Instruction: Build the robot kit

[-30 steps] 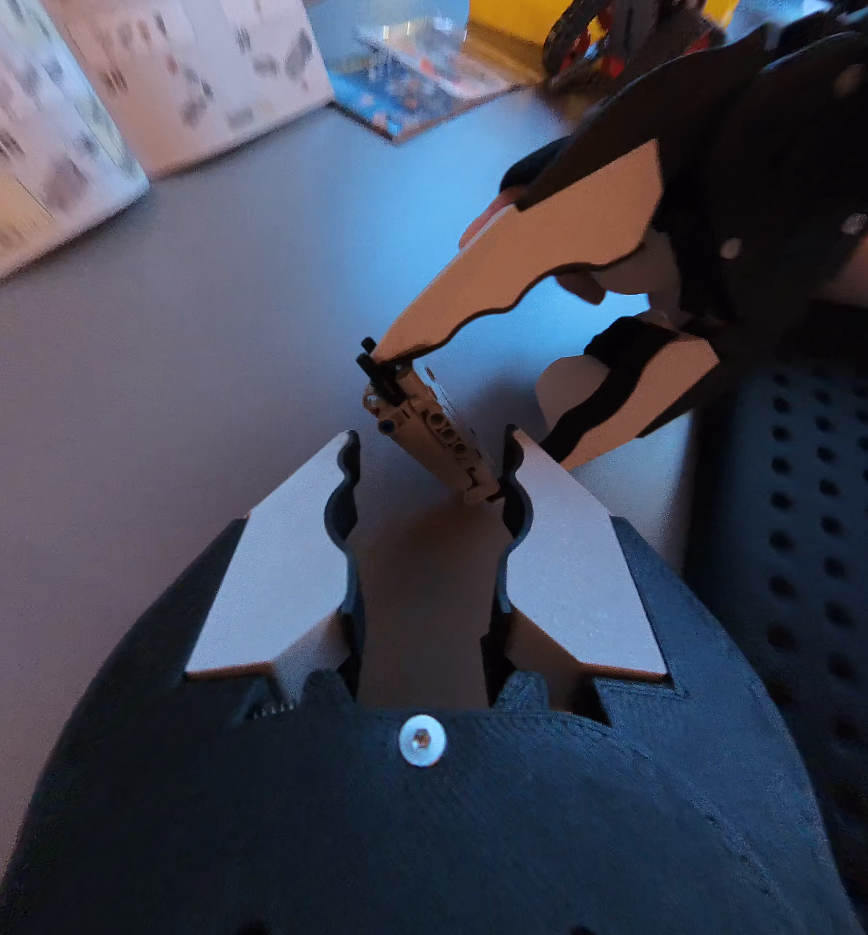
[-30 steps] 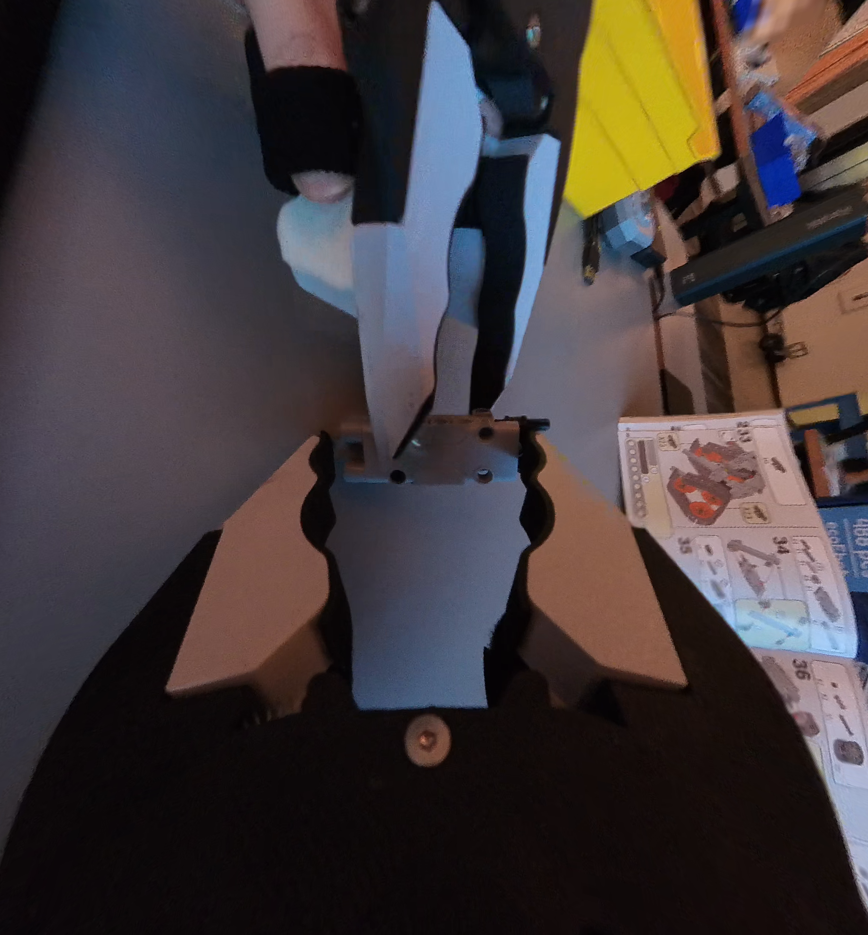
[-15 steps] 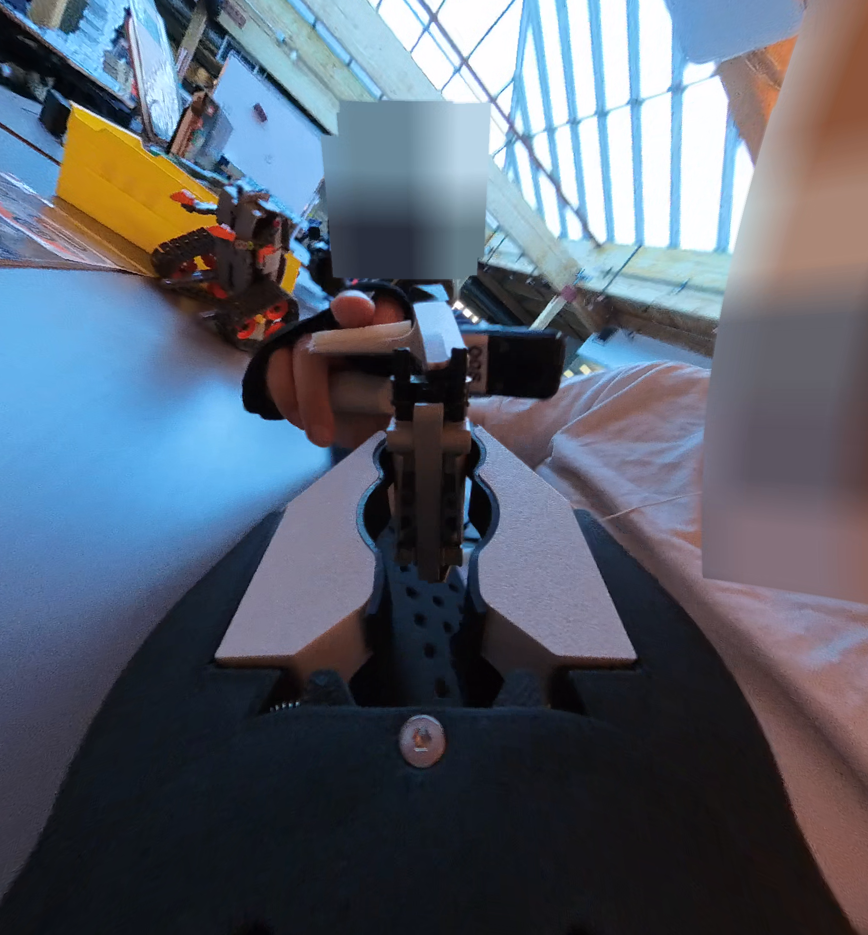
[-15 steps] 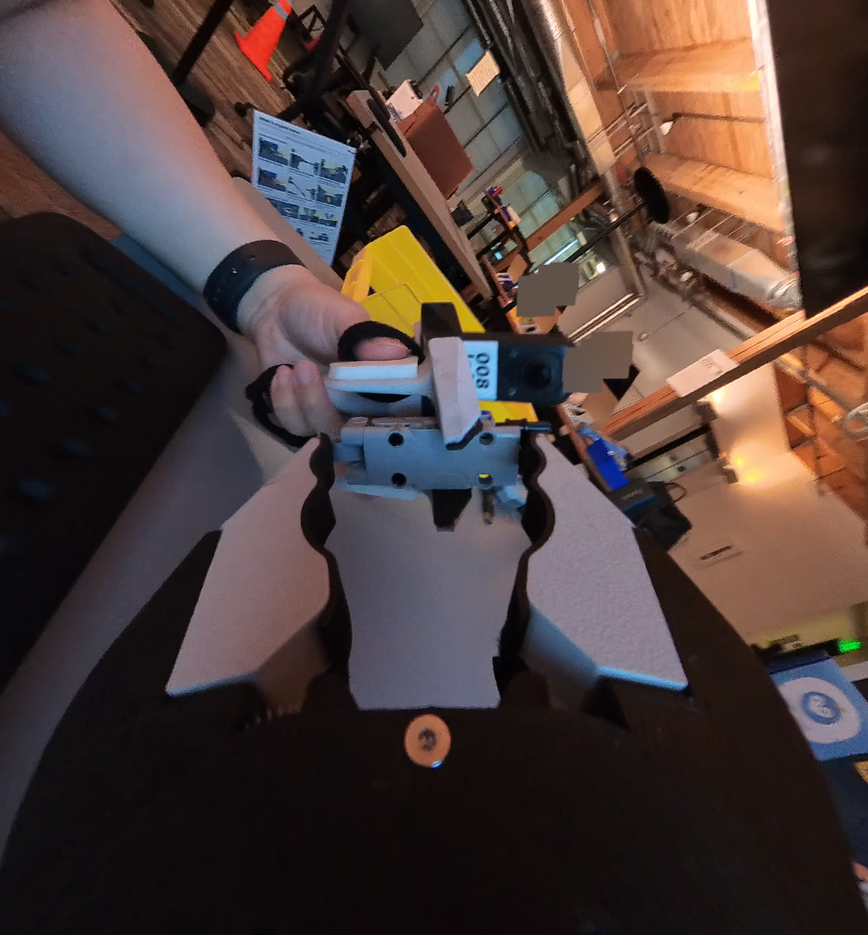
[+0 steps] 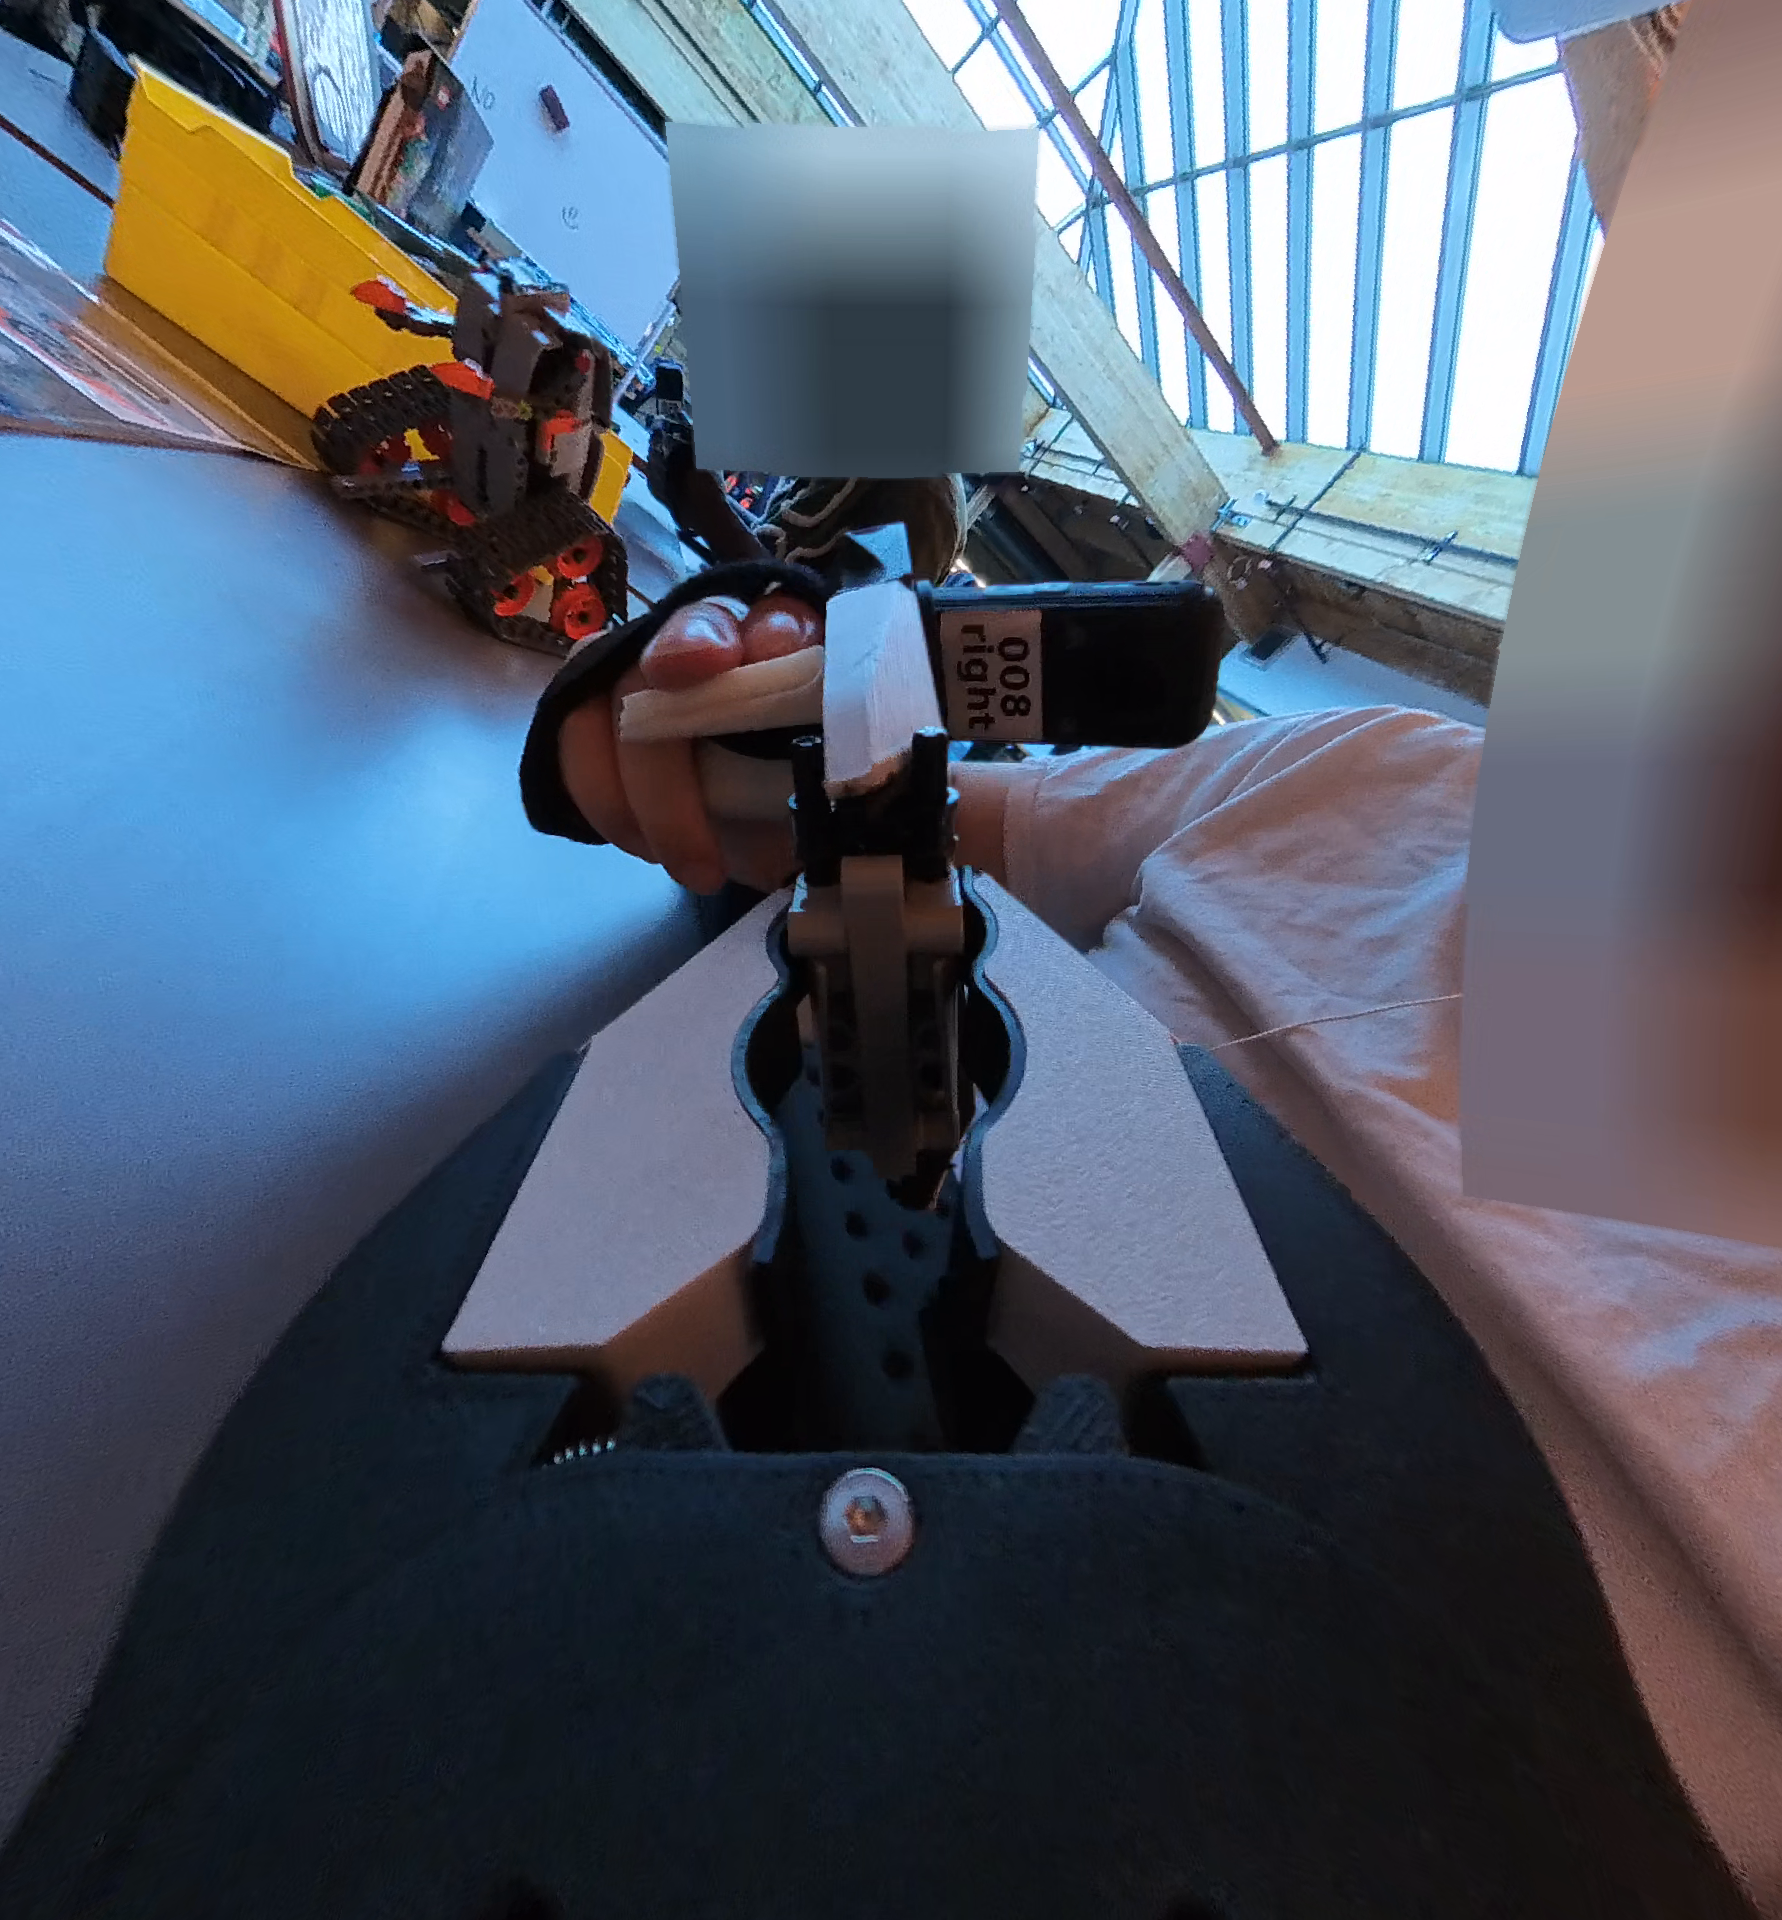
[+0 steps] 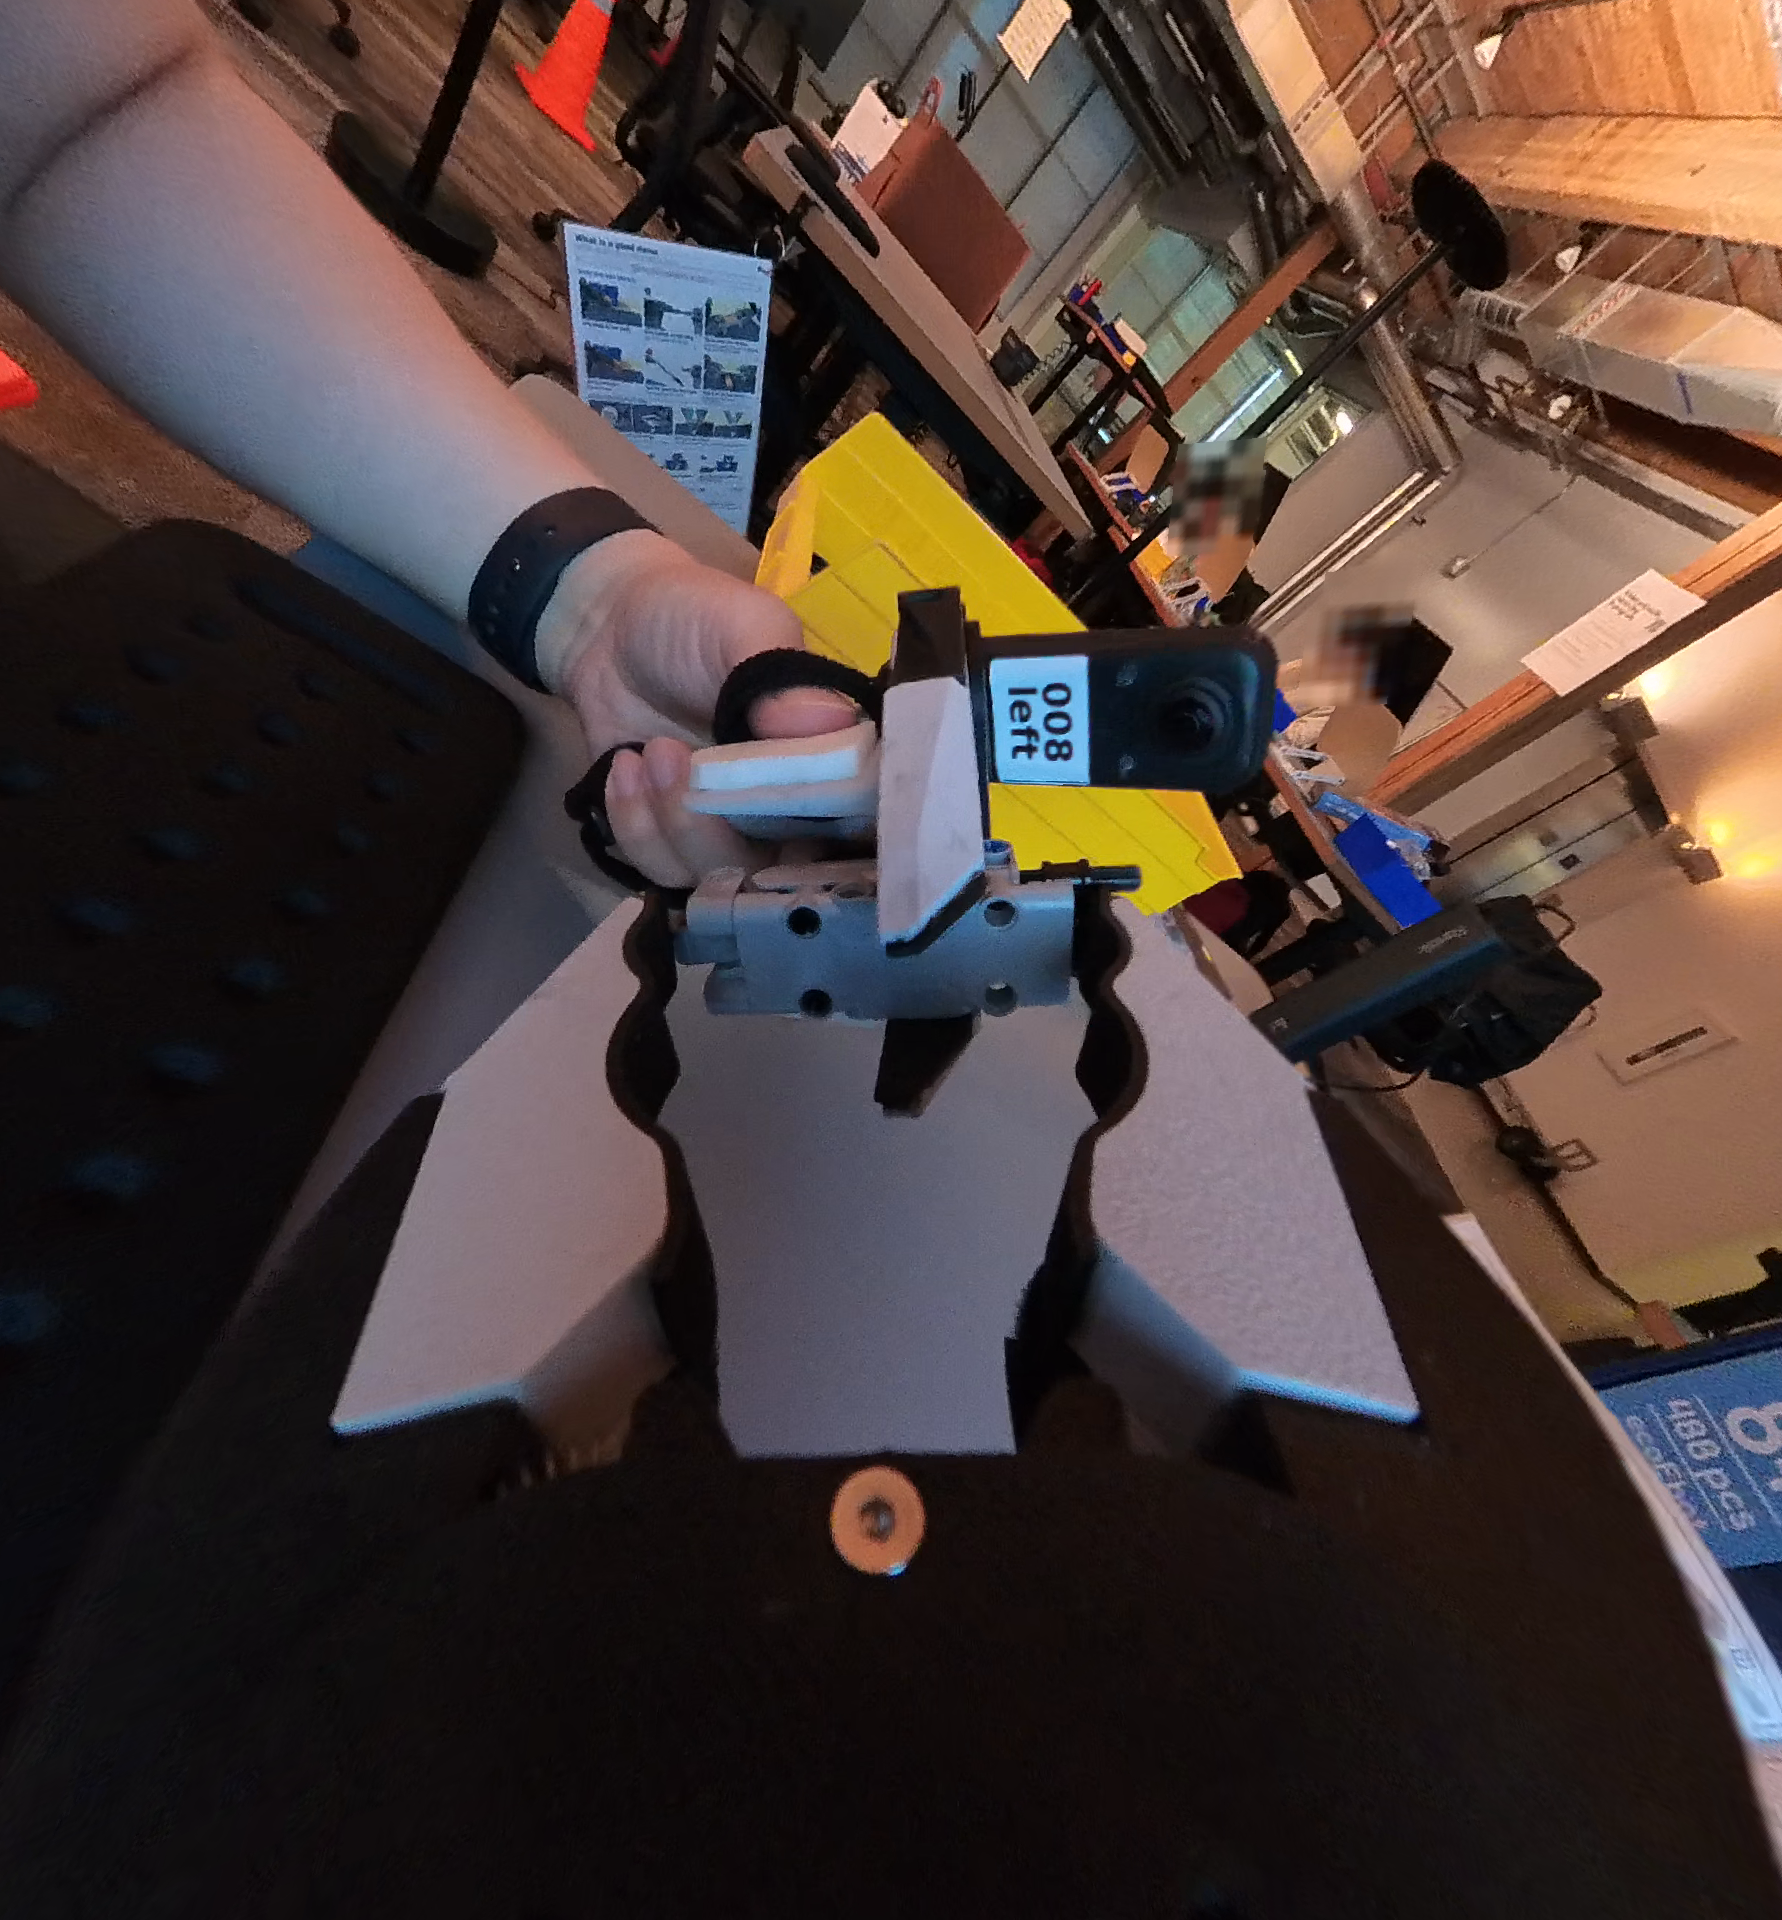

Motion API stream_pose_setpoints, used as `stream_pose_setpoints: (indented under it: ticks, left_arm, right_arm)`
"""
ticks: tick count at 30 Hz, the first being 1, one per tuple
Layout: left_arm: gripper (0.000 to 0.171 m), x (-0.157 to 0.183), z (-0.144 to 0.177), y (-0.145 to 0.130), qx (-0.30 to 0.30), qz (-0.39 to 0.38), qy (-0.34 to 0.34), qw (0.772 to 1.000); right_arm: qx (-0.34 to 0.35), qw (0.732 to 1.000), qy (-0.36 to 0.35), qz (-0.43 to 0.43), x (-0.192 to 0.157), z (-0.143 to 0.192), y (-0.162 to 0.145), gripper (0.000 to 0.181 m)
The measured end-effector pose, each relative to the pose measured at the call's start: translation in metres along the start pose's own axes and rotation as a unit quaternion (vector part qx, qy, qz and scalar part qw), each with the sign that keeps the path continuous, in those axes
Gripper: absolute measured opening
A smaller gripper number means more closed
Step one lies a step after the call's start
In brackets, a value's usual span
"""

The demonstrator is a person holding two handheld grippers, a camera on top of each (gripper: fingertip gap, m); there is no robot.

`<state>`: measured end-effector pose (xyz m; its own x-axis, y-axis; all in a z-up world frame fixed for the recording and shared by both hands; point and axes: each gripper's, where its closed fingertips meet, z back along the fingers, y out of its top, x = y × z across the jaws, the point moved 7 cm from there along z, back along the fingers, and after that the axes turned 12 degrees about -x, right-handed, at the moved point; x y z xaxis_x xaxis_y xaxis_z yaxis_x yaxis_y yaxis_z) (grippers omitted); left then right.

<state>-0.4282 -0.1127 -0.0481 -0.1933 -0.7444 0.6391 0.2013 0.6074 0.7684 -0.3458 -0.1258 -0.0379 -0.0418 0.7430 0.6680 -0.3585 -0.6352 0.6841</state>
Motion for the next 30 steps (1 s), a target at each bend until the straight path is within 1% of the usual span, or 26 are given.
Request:
stream_pose_setpoints:
  ticks: [4,12,16,25,28,30]
  left_arm:
    - [0.024,-0.0046,0.0007,-0.0016,-0.002,0.018,-0.007,1.0]
    - [0.024,-0.0085,0.0004,-0.0033,-0.006,0.045,-0.016,0.999]
    - [0.024,-0.009,0.001,-0.0021,0.003,0.056,-0.032,0.998]
    - [0.024,-0.0092,0.0019,-0.0013,0.006,0.053,-0.026,0.998]
    - [0.024,-0.008,0.0039,0.0013,0.019,0.047,-0.028,0.998]
    - [0.024,-0.0071,0.0069,0.0044,0.035,0.05,-0.037,0.997]
  right_arm:
    - [-0.024,1.0,0.0,0.009,-0.0014,-0.0018,-0.0012,0.078]
    - [-0.052,0.999,0.01,-0.004,-0.002,-0.0032,-0.002,0.078]
    - [-0.05,0.999,0.008,-0.017,0.0,-0.0033,-0.0013,0.078]
    - [-0.057,0.998,-0.006,-0.002,0.0001,-0.004,-0.0014,0.077]
    - [-0.047,0.999,-0.028,-0.006,0.002,-0.0056,-0.0005,0.078]
    - [-0.038,0.999,-0.029,-0.016,0.0073,-0.0067,0.0007,0.078]
